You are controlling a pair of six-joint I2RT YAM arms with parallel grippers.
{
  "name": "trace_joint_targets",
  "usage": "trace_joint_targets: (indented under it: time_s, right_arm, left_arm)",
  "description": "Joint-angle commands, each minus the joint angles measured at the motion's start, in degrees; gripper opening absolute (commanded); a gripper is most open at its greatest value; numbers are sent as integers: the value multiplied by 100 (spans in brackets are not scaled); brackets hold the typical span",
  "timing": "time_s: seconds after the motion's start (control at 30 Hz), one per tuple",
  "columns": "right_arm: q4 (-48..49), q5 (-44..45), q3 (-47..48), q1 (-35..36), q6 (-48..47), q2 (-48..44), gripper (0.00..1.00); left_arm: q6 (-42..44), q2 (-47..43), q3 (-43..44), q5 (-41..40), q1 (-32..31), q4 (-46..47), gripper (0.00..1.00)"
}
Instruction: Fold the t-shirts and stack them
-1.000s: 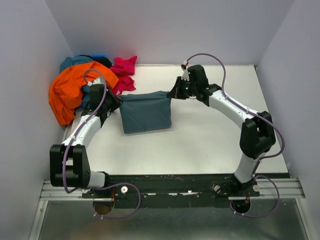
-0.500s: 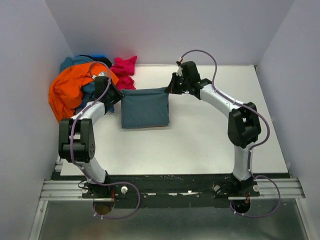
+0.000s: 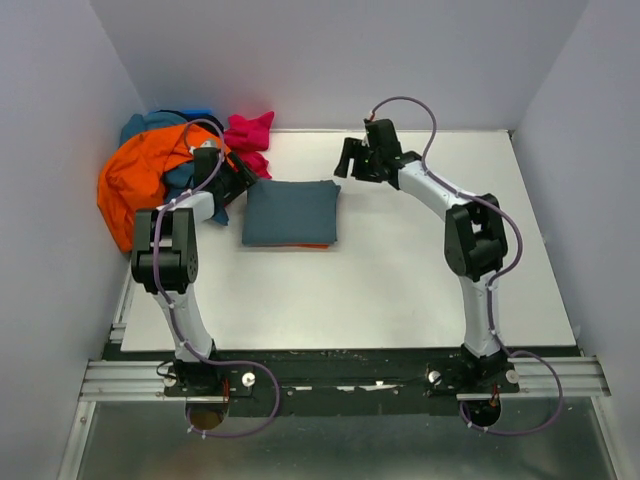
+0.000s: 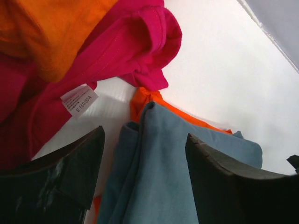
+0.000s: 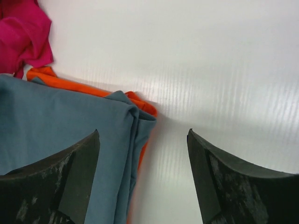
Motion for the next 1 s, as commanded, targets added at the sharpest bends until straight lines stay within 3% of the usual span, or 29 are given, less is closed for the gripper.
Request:
trace_joint_targets:
  time_s: [0.0,0.1,0.17,0.27,0.3,0.37,0.43,0.6,0.8,0.97]
  right_arm:
    - [248,153,-383,-47,-190,-588,78]
    - [609,-443,-1025,-47,-41,-1089,66]
    - [776,-935,-1281,-47,152,-1257,52]
    - [1092,-1831,-1501,-38,530,-1240,28]
    - [1189,-2139,-1519,-12,662,-1179,20]
    - [1417,-2605,-1467,49,934,-995,3]
    - [1584,-3001,-1248,111,1189,-670,1]
    - [2173,-3688,-511,217,2041,217,1]
    - [1998,-3847,659,129,2754,1500,1]
    - [2025,-3777,713,-55,3045,2082,0]
  left_arm:
    - [339,-580,41,-99,37,-99,84]
    - [541,-1045,32,-310,-16,-556,86]
    - [620,-1327,-29,-485,-253,-784,85]
    - [647,-1670,-222,-679,-403,-996,74]
    - [621,-1758,-327,-636,-420,-936,65]
    - [516,-1759,-460,-417,-429,-691,25]
    - [437,-1532,-356,-180,-429,-654,0]
    - [243,-592,391,269,-412,-715,0]
    - [102,454,1024,393,-412,-724,0]
    - [23,1097,1210,559,-412,-681,0]
